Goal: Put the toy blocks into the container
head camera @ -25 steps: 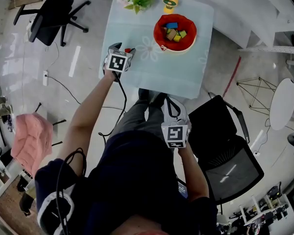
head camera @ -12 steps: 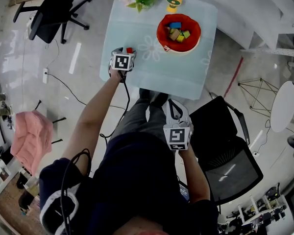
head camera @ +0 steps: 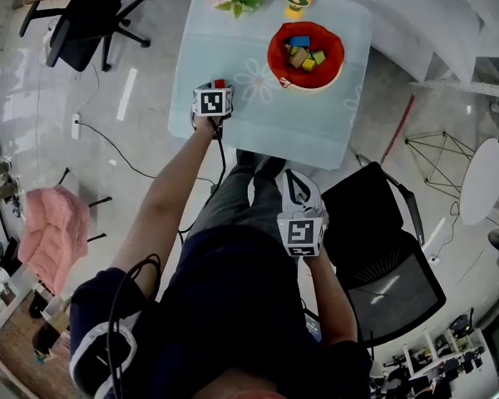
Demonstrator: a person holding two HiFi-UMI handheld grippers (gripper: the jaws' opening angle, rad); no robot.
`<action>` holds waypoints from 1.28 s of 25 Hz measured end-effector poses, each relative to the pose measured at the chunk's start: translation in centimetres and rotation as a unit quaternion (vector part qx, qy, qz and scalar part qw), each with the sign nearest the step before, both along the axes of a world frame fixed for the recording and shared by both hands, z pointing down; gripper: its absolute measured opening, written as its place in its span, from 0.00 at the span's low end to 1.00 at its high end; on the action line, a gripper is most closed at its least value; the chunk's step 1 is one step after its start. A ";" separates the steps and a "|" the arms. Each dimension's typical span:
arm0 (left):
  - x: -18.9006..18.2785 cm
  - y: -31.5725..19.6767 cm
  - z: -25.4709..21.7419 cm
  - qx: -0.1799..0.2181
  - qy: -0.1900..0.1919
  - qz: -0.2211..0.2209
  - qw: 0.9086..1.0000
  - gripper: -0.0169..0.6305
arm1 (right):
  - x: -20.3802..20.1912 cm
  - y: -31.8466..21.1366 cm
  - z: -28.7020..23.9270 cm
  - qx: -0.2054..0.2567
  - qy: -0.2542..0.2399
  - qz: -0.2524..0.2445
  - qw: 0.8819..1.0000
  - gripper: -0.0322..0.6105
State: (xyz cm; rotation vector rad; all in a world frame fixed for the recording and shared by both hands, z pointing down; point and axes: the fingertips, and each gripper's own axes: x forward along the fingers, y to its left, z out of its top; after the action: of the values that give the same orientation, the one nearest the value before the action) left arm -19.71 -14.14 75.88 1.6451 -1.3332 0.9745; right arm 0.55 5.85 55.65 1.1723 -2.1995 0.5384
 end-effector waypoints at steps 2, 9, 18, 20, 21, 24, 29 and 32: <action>0.0 -0.1 0.4 -0.002 0.002 -0.011 1.000 0.47 | -0.2 -0.1 0.1 0.000 -0.001 -0.001 1.000 0.05; -0.8 0.0 1.5 -0.017 0.012 -0.048 0.999 0.45 | -0.2 -0.2 0.3 -0.007 0.001 -0.003 1.000 0.05; -1.5 0.1 2.5 -0.029 0.018 -0.068 0.997 0.36 | -0.2 -0.3 0.6 -0.012 0.000 -0.001 1.000 0.05; -1.6 0.1 2.6 -0.029 0.016 -0.069 0.997 0.34 | -0.2 -0.4 0.6 -0.011 0.004 -0.001 1.000 0.05; -1.6 0.1 2.7 -0.029 0.016 -0.068 0.997 0.34 | -0.1 -0.4 0.6 -0.011 0.005 -0.001 1.000 0.05; -1.7 0.1 2.7 -0.028 0.016 -0.068 0.997 0.25 | 0.0 -0.4 0.8 -0.013 0.007 -0.001 1.000 0.05; -1.8 0.0 2.5 -0.024 0.011 -0.058 0.998 0.24 | -0.2 -0.1 0.9 -0.018 0.006 0.001 1.000 0.05; -1.7 0.1 2.5 -0.022 0.007 -0.048 0.999 0.24 | -0.2 -0.1 1.0 -0.018 0.005 0.002 1.000 0.05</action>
State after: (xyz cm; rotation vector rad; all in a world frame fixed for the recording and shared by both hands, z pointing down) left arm -21.38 -14.08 78.34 1.5392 -1.3593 0.9279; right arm 0.33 5.76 56.60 1.1594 -2.1705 0.5699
